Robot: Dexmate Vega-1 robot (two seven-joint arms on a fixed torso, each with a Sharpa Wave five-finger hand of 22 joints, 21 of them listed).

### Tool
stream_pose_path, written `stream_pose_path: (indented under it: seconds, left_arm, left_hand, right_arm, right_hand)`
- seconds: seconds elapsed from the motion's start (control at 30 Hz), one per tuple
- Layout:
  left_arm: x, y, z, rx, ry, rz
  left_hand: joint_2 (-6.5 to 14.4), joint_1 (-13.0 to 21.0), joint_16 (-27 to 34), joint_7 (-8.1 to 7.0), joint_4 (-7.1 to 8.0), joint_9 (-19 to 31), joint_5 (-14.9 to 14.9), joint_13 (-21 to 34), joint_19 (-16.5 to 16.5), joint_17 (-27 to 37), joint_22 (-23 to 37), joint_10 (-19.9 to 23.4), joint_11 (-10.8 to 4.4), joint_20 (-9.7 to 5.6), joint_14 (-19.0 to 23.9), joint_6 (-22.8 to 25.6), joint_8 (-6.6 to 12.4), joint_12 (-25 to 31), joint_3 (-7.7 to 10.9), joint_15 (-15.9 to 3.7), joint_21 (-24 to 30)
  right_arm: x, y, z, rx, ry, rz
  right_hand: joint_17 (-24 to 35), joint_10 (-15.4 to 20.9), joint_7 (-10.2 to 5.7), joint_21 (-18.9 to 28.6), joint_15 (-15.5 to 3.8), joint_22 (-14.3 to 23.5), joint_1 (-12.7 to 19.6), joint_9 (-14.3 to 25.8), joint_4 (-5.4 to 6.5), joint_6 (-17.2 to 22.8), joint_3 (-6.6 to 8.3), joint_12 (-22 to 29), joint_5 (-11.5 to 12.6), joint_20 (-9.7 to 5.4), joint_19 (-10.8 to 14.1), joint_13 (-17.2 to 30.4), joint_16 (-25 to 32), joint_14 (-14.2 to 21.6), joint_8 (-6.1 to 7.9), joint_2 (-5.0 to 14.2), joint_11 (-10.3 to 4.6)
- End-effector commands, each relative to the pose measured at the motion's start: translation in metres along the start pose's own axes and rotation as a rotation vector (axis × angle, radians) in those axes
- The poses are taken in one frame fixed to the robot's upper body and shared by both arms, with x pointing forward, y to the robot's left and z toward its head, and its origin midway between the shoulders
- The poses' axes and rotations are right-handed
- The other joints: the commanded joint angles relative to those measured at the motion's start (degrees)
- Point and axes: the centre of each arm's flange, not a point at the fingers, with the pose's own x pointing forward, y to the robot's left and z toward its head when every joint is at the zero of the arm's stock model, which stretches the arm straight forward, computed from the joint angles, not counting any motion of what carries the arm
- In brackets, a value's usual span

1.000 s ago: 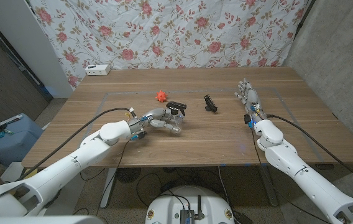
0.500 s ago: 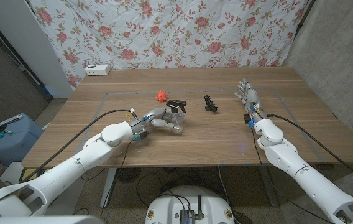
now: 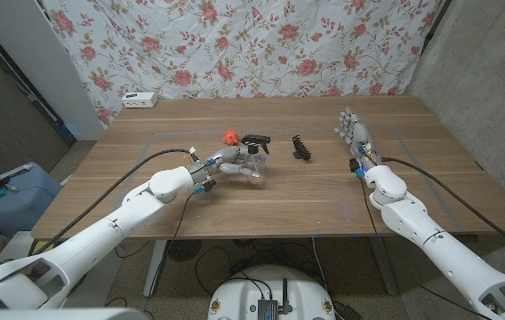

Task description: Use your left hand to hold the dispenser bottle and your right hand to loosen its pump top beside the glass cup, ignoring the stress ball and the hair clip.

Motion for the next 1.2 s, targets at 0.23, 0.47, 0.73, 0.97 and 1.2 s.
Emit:
stream_pose_path:
  seconds: [0.23,0.47,0.73,0.97,1.2]
  left_arm:
    - [0.027,0.003,0.027,0.04,0.021,0.016]
    - [0.038,0.0,0.034,0.045,0.027,0.022]
    - [0.046,-0.002,0.039,0.06,0.038,0.035]
    - [0.051,-0.002,0.042,0.073,0.06,0.05]
    - [0.054,-0.002,0.043,0.086,0.079,0.062]
  left_hand:
    - [3.1,0.5,-0.2,0.86,0.67,0.1,-0.5,0.6,-0.3,0.2,0.2,0.9,0.11,-7.66,2.0,2.5,0.3,0.3,0.67,-8.34,-0.2]
    - [3.2,0.6,-0.2,0.92,0.61,0.1,-0.9,0.8,-0.4,0.1,0.2,1.2,0.19,-7.78,2.6,3.1,0.48,0.4,0.75,-8.34,-0.3]
    - [3.6,0.2,-0.5,0.73,0.89,0.1,-1.2,1.2,-0.5,0.1,0.2,1.6,0.09,-7.77,2.9,3.2,0.47,0.5,0.85,-8.41,-0.3]
    - [3.9,0.1,-0.6,0.6,0.9,0.1,-1.5,1.4,-0.5,0.1,0.2,2.1,0.0,-7.89,3.2,3.8,0.61,0.5,1.01,-8.59,-0.3]
    - [3.9,0.1,-0.7,0.59,0.83,0.1,-1.7,1.6,-0.5,0.0,0.2,2.5,-0.11,-7.94,3.7,4.1,0.69,0.6,1.09,-8.54,-0.3]
  right_arm:
    - [0.011,-0.007,0.02,-0.072,-0.006,0.045]
    - [0.013,-0.01,0.035,-0.124,-0.01,0.061]
    - [0.015,-0.012,0.049,-0.203,-0.002,0.091]
    - [0.013,-0.011,0.061,-0.281,0.003,0.107]
    - [0.01,-0.01,0.074,-0.342,0.006,0.131]
  right_hand:
    - [0.0,0.6,-0.09,0.5,-1.43,0.3,0.1,0.1,0.07,0.5,0.08,0.0,0.5,-2.59,0.3,0.2,0.2,0.3,-0.04,0.25,-0.15]
    - [0.0,0.6,-0.14,0.5,-1.12,0.3,0.1,0.1,0.05,0.6,0.04,0.0,0.5,-2.67,0.4,0.2,0.2,0.3,-0.02,0.19,0.0]
    - [0.0,0.5,-0.12,0.5,-0.62,0.3,0.3,0.1,-0.09,0.5,0.0,-0.1,0.5,-2.52,0.4,0.2,0.2,0.3,-0.06,0.01,0.09]
    - [-0.1,0.5,-0.18,0.5,-0.68,0.3,0.8,0.1,-0.53,1.2,-0.04,-0.1,0.5,-2.27,0.5,0.2,0.2,0.7,0.17,-0.41,0.16]
    - [-0.3,0.6,-0.14,0.6,-0.68,0.3,1.5,0.2,-1.22,1.8,-0.07,0.0,0.5,-2.04,0.9,0.2,0.3,1.2,0.39,-0.98,0.25]
